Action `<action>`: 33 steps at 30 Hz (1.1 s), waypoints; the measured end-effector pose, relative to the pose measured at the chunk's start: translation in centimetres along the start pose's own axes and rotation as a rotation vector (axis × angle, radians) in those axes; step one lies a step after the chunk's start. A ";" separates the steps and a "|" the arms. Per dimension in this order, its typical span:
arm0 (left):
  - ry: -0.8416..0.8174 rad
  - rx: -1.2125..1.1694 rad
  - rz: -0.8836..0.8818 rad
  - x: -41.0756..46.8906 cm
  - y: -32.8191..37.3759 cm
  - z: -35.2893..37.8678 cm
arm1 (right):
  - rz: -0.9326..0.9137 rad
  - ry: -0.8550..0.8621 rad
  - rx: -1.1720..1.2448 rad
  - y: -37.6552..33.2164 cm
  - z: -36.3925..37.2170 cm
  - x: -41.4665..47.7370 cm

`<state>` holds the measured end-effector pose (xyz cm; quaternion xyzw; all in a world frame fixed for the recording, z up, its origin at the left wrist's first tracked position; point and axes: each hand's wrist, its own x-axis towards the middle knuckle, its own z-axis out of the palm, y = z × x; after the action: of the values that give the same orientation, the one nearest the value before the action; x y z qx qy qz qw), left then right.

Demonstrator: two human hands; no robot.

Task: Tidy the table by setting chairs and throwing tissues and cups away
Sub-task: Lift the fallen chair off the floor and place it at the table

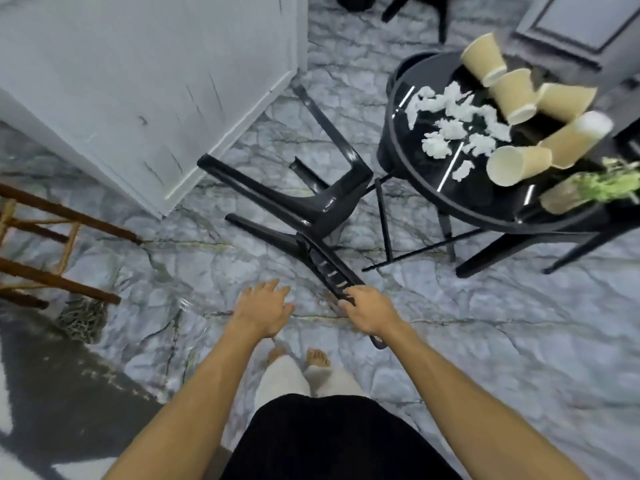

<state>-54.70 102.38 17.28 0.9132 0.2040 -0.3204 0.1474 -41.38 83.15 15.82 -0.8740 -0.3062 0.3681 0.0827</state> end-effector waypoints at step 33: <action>-0.048 0.416 0.594 28.6 8.6 6.3 | 0.611 0.406 0.555 14.1 14.0 9.6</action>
<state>-33.60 100.29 -4.71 0.9354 -0.1433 -0.3195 0.0497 -39.20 76.51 -5.08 -0.9234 0.0983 0.2649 0.2598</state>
